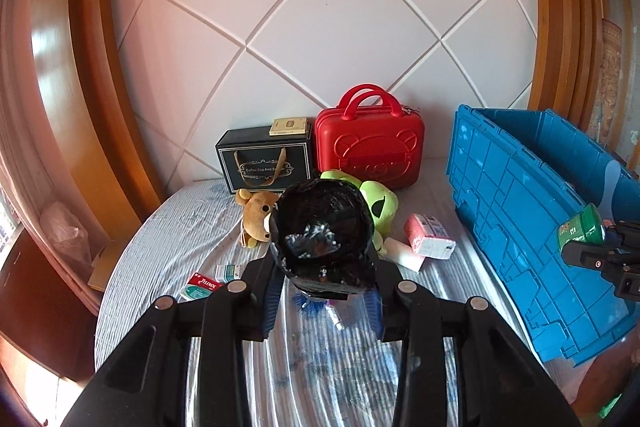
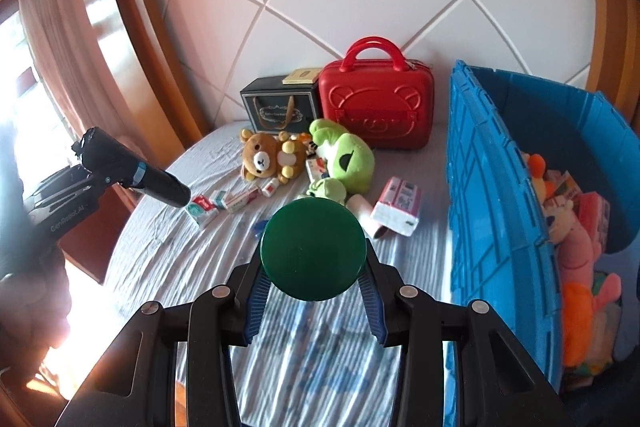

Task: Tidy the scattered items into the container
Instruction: 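Lift and carry the black roll and green cap in both tools to the crate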

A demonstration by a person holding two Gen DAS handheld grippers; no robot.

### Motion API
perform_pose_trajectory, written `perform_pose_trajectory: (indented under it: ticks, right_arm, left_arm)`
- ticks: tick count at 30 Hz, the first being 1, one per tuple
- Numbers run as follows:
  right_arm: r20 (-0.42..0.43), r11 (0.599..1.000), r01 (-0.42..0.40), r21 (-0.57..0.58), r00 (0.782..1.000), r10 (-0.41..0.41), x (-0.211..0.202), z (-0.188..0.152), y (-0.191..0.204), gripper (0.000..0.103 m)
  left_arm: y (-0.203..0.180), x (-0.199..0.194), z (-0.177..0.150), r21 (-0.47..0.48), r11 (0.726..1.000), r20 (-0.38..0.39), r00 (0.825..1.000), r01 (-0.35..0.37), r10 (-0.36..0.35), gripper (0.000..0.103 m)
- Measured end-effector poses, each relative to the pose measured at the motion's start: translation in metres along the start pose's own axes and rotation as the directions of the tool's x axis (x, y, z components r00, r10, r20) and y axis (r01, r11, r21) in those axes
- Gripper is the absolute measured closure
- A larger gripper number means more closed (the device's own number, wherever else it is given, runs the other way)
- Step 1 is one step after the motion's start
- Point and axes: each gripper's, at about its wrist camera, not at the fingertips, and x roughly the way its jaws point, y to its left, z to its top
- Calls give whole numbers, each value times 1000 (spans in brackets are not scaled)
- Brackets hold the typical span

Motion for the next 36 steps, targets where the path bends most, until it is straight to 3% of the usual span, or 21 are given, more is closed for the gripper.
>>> perform_pose_trajectory:
  ticks: [16,36]
  right_arm:
    - [98,1000,-7,10,995,6,-67,14,-51,63]
    - [157,995,28,93,987,-42,-105,11,-161,63]
  left_arm:
    - [-72,-33,44,32,999,89,996,28,-31,69]
    - [-189,-27,80,131,988,93,991,85,-97,69]
